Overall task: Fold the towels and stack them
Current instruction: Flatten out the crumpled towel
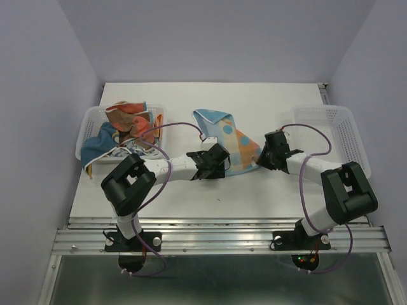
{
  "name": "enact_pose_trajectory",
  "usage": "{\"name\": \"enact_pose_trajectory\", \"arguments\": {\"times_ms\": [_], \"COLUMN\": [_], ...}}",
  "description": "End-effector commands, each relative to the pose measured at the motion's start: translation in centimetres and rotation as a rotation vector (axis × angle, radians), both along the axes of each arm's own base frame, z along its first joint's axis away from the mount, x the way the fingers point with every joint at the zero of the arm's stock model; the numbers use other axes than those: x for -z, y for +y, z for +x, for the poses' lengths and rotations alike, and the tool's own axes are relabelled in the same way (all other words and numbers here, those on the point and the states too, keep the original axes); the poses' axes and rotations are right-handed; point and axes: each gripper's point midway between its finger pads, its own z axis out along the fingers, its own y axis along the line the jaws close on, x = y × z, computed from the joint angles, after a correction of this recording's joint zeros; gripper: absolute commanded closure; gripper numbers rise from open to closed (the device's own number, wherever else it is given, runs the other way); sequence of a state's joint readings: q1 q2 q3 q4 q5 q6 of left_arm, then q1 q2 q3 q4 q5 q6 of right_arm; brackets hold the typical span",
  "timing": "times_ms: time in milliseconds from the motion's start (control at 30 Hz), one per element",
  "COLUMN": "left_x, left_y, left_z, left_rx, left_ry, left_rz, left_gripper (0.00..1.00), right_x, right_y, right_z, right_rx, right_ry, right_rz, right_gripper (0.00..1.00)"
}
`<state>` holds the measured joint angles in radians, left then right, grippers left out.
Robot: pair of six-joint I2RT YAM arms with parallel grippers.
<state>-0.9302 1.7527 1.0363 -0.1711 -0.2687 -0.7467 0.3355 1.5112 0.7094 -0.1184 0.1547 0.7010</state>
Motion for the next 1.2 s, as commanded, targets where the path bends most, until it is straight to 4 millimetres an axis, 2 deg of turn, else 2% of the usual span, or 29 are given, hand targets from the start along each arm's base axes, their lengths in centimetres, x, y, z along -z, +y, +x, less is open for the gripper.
{"name": "enact_pose_trajectory", "arguments": {"times_ms": [0, 233, 367, 500, 633, 700, 767, 833, 867, 933, 967, 1000, 1033, 1067, 1133, 1167], "left_x": [-1.7, -0.1, 0.8, 1.3, 2.4, 3.0, 2.8, 2.0, 0.7, -1.1, -3.2, -4.1, -6.4, -7.5, -10.0, -11.9], "left_y": [1.7, 1.9, 2.1, 2.4, 2.4, 2.6, 3.0, 3.0, 3.0, 2.6, 2.3, 2.1, 1.4, 1.2, 0.7, 0.5], "left_z": [0.3, 0.4, 0.0, -0.3, -0.5, -0.6, -0.5, 0.0, 0.5, 1.1, 1.4, 1.5, 1.9, 2.0, 2.2, 2.2], "left_rx": [-0.082, -0.088, -0.091, -0.087, -0.078, -0.078, -0.092, -0.1, -0.104, -0.105, -0.085, -0.071, -0.052, -0.041, -0.016, -0.006], "left_ry": [-0.05, -0.026, -0.001, 0.004, 0.024, 0.028, 0.015, -0.016, -0.053, -0.106, -0.153, -0.178, -0.227, -0.25, -0.302, -0.334], "left_rz": [0.018, 0.072, 0.084, 0.085, 0.098, 0.115, 0.123, 0.109, 0.093, 0.055, 0.021, 0.002, -0.054, -0.075, -0.111, -0.15], "left_gripper": [0.29, 0.3, 0.5, 0.61, 0.66, 0.96, 1.0, 1.0, 1.0, 1.0, 1.0, 1.0, 1.0, 1.0, 1.0, 1.0], "right_x": [0.6, 0.5, 0.4, -0.2, -0.8, -1.1, -1.5, -1.8, -2.3, -3.4, -4.6, -5.3, -6.3, -7.4, -10.2, -11.7], "right_y": [0.4, 0.5, 0.4, 0.9, 1.5, 1.8, 1.8, 2.0, 2.4, 2.8, 3.1, 3.2, 3.5, 3.8, 4.0, 4.3], "right_z": [-1.1, -1.2, -1.3, -1.3, -1.4, -1.5, -1.6, -1.6, -1.7, -1.4, -1.4, -1.3, -1.2, -1.1, -1.1, -1.0], "right_rx": [-0.018, -0.027, -0.026, -0.041, -0.064, -0.076, -0.082, -0.093, -0.117, -0.132, -0.143, -0.154, -0.162, -0.172, -0.186, -0.194], "right_ry": [0.027, 0.019, 0.02, 0.0, -0.015, -0.025, -0.035, -0.047, -0.065, -0.099, -0.127, -0.146, -0.165, -0.189, -0.258, -0.284], "right_rz": [0.014, 0.009, 0.006, 0.022, 0.041, 0.044, 0.04, 0.036, 0.036, 0.039, 0.048, 0.047, 0.051, 0.055, 0.071, 0.079], "right_gripper": [0.71, 0.71, 0.71, 0.71, 0.71, 0.73, 0.76, 0.83, 0.88, 0.91, 0.93, 0.97, 0.98, 0.99, 0.99, 0.99]}}
